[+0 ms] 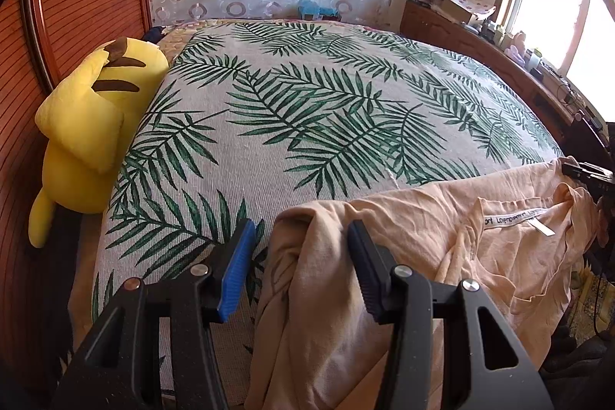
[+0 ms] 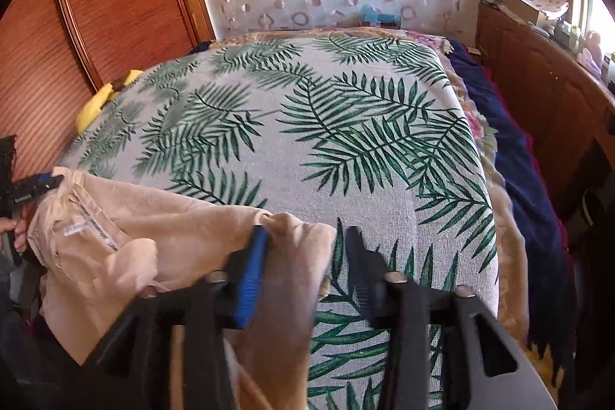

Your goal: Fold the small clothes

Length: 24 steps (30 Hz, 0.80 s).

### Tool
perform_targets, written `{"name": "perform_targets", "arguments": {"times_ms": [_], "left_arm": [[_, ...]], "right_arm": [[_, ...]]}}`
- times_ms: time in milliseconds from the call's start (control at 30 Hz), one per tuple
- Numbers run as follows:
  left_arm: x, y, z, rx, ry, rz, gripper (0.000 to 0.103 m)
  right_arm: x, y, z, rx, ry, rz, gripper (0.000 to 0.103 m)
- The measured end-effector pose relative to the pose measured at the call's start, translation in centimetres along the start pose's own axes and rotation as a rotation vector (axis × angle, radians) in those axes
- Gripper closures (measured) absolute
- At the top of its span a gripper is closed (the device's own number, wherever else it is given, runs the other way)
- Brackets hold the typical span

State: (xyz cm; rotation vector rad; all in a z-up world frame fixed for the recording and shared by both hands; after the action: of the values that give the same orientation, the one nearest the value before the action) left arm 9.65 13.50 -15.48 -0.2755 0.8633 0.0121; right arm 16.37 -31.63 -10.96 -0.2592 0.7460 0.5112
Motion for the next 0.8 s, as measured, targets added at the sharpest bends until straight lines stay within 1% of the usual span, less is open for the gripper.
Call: {"name": "perform_targets", "arguments": {"times_ms": [33, 67, 133, 200, 233, 267, 300, 367, 433, 500, 533, 600, 800], "left_arm": [[0.0, 0.0, 0.0, -0.001, -0.001, -0.001, 0.052], [0.0, 0.0, 0.0, -0.001, -0.002, -0.003, 0.052], [-0.1, -0.1, -0.1, 0.0, -0.001, -0.009, 0.058], [-0.1, -0.4, -0.2, 0.001, 0.007, -0.039, 0.073], [-0.2, -0.5, -0.3, 0.002, 0.013, -0.052, 0.078], [-0.2, -0.7, -0.4, 0.003, 0.021, -0.067, 0.087], [-0.3, -0.9, -0.5, 0.003, 0.019, -0.072, 0.09], [-1.2, -1.4, -0.7, 0.008, -0.006, -0.078, 0.091], [-3.1, -1.9, -0.4, -0.004, -0.043, -0.123, 0.091], [-5.6, -2.4, 0.1, -0.005, -0.09, -0.147, 0.091], [-6.8, -2.6, 0.3, -0.001, -0.111, -0.159, 0.092], [-10.4, -3.5, 0.9, 0.013, -0.178, -0.199, 0.092], [-19.1, -5.1, 2.2, 0.05, -0.355, -0.258, 0.092]], "right_arm": [[0.3, 0.0, -0.1, -0.003, 0.014, -0.001, 0.054], [0.3, 0.1, 0.0, -0.013, 0.008, -0.005, 0.054], [0.4, 0.2, 0.2, -0.019, 0.014, -0.011, 0.054], [0.6, 0.6, 0.3, -0.027, 0.016, 0.001, 0.054], [0.6, 0.9, 0.4, -0.038, 0.019, 0.012, 0.059], [0.6, 1.4, 0.4, -0.056, 0.022, 0.035, 0.068], [0.6, 1.8, 0.4, -0.065, 0.024, 0.061, 0.086], [0.0, 2.7, 0.5, -0.104, 0.014, 0.051, 0.09], [-1.3, 3.4, 0.7, -0.122, -0.02, 0.052, 0.091], [-3.1, 3.9, 1.0, -0.131, -0.055, 0.061, 0.091], [-4.2, 4.2, 1.2, -0.136, -0.074, 0.054, 0.091], [-6.7, 4.4, 1.7, -0.143, -0.116, 0.055, 0.092], [-15.3, 4.5, 3.3, -0.169, -0.271, 0.039, 0.092]]}}
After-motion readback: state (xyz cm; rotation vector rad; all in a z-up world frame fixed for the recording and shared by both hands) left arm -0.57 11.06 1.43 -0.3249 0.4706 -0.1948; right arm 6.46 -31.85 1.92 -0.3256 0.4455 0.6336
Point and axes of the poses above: each gripper's, at about its wrist camera, not at the fingertips, and x roughly the way its jaws point, y to its left, z to its top, the point moved 3 cm from there along x, roughly the way its jaws point, and after that the axes turned 11 degrees about -x, right-handed, at the moved point
